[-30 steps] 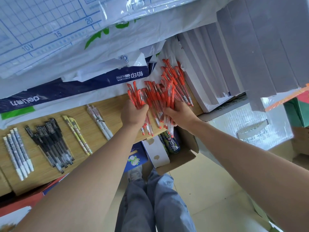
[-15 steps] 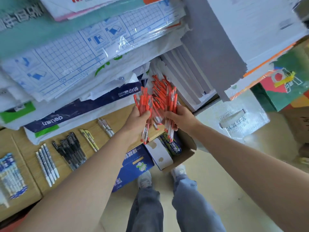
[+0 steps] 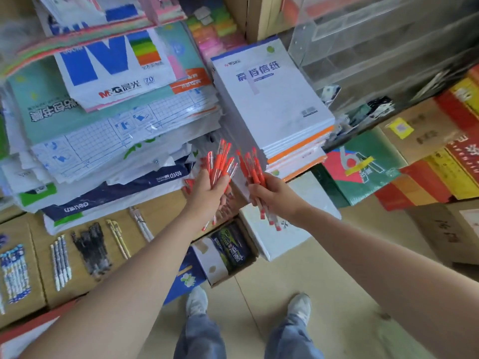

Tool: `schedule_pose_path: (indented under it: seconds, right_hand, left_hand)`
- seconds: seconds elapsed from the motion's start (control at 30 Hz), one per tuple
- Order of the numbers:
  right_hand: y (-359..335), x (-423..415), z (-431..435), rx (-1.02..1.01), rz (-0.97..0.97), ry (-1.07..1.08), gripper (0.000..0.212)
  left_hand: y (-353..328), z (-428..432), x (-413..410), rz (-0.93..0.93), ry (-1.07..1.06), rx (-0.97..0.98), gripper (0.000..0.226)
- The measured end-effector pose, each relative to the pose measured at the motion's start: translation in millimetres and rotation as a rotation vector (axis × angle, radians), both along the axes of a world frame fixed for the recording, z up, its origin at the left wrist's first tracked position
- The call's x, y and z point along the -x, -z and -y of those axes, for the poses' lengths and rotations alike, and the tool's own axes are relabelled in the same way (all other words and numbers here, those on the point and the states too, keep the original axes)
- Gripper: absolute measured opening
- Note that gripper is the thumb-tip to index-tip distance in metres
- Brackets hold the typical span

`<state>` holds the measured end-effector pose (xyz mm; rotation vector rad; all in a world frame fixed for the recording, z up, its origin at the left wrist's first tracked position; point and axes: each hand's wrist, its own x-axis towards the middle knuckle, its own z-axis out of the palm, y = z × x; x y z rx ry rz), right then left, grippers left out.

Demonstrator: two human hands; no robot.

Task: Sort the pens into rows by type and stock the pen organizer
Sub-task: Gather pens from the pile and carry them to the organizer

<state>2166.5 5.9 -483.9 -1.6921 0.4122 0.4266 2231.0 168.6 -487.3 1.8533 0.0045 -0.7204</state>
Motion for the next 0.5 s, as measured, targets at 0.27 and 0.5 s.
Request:
schedule_pose_path:
  seconds: [0.27, 0.5]
  right_hand:
    - [-51, 16, 92, -0.069, 0.094, 0.017, 0.008]
    - [-62, -12, 153, -0.084, 0.063, 0.142, 0.014]
  left_hand:
    - [-42, 92, 16, 0.054, -0.145, 0.118, 0.019]
    - [-47, 156, -18, 0.074, -0.103, 0.094, 0.020]
